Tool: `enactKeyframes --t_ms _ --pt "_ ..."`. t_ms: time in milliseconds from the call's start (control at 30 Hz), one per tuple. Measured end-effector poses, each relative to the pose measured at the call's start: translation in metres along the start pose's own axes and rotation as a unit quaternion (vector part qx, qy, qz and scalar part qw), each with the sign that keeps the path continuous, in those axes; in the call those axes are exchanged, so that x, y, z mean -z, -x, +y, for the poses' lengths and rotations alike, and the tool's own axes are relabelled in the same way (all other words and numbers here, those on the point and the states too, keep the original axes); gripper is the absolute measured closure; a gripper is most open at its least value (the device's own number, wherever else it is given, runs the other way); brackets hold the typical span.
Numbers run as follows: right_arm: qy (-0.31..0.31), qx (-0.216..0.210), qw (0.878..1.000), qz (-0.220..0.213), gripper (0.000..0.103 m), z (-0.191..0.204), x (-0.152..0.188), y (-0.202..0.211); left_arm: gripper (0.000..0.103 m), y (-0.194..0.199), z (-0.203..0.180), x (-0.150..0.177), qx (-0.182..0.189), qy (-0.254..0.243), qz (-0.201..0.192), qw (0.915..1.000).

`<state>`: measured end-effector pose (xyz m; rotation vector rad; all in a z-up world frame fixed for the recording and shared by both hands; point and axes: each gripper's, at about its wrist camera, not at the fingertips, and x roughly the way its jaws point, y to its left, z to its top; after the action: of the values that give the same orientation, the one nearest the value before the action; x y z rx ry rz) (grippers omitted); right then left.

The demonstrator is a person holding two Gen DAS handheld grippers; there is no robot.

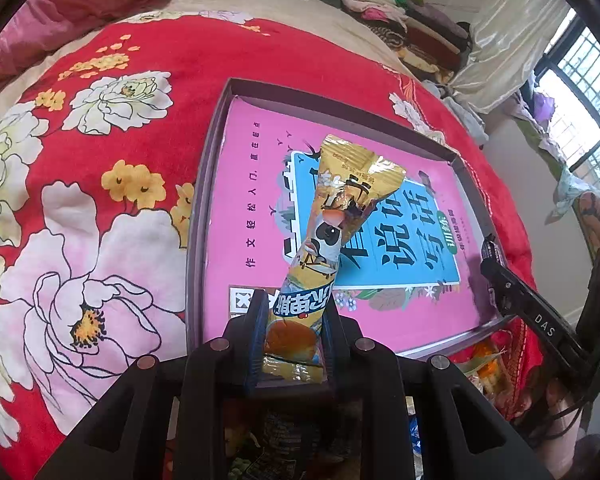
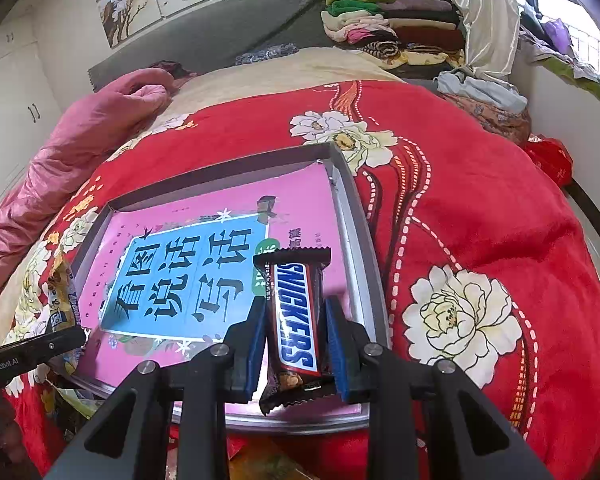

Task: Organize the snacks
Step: 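Release the yellow snack stick into the pink box while the right tool releases the Snickers, then withdraw both open tools from the box back over the snack pile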

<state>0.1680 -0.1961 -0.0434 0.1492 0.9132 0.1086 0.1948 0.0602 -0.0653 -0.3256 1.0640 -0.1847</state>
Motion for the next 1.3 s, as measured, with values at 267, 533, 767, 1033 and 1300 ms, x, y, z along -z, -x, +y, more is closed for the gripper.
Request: enactKeyframes --t_ms 267,533,767,1033,1300 --pt "-0.009 0.000 1.000 -0.002 0.074 -0.004 0.001 0.003 0.075 0.001 0.000 0.000 0.002 0.000 0.000 1.0000" --pt "-0.009 -0.005 1.000 -0.008 0.074 -0.005 0.000 0.011 0.061 0.006 -0.004 0.000 0.006 -0.008 -0.004 0.9999" --pt "-0.011 -0.011 1.000 -0.011 0.072 -0.006 -0.001 0.018 0.050 0.017 -0.005 -0.001 0.014 -0.011 -0.013 0.9998" --pt "-0.010 -0.035 0.999 -0.023 0.063 -0.005 0.001 0.035 0.039 0.038 0.002 -0.003 0.026 -0.008 -0.031 0.9991" --pt "0.004 -0.054 0.998 -0.036 0.060 -0.001 0.004 0.059 0.030 0.061 0.017 0.002 0.030 -0.005 -0.048 0.9984"
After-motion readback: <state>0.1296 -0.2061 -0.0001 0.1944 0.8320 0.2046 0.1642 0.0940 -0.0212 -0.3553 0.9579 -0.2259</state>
